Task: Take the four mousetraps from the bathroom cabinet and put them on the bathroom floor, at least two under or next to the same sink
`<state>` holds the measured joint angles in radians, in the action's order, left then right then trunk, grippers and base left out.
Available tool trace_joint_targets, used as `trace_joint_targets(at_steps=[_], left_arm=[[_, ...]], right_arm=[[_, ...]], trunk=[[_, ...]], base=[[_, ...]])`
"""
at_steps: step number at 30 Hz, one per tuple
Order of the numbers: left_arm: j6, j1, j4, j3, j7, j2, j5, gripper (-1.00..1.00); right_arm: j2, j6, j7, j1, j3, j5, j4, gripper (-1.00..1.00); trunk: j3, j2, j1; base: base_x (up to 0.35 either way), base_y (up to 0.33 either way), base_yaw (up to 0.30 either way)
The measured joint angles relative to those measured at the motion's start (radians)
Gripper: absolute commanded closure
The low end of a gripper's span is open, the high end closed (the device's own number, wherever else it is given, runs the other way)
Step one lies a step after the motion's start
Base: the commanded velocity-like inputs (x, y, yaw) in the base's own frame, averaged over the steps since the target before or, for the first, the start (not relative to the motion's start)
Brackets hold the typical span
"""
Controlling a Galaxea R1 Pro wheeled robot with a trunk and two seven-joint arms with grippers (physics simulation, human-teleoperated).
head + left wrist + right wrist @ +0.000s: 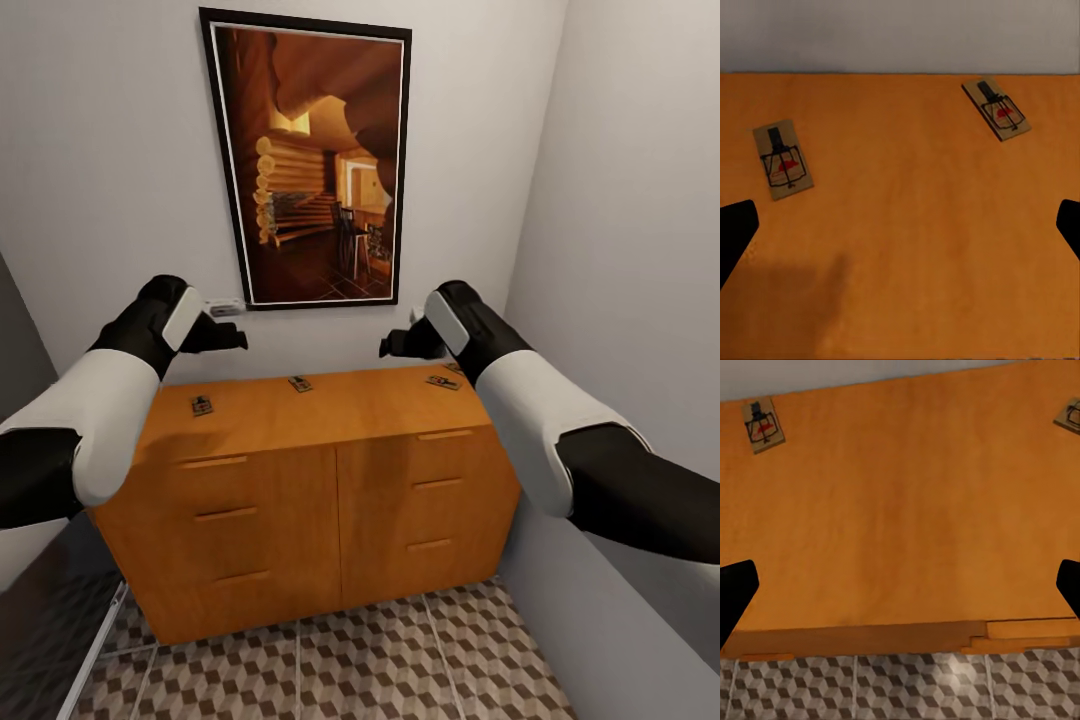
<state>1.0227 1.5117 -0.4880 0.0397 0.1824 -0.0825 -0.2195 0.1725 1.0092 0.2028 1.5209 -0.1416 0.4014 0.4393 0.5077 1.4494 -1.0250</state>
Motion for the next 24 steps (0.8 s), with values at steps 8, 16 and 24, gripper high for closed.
trace_joint_targets(at_steps=[8,16,24], left_arm=[[-0.001,0.001,-0.004,-0.001,0.0,-0.064,-0.002,-1.0],[-0.001,0.0,0.003,-0.001,0.0,-0.097,-0.002,-1.0],[0.0,0.0,0.009,0.0,0.0,-0.13,-0.003,-1.0]], right_arm=[[0.001,0.001,-0.114,0.0,-0.03,-0.001,0.004,-1.0],[0.002,0.001,-0.141,-0.001,-0.044,0.002,0.005,-1.0],[0.002,0.0,-0.143,-0.002,-0.046,0.003,0.003,-1.0]], trunk=[[0.0,0.0,0.0],[0.0,0.0,0.0],[0.0,0.0,0.0]], base=[[0.0,0.0,0.0],[0.0,0.0,0.0],[0.0,0.0,0.0]])
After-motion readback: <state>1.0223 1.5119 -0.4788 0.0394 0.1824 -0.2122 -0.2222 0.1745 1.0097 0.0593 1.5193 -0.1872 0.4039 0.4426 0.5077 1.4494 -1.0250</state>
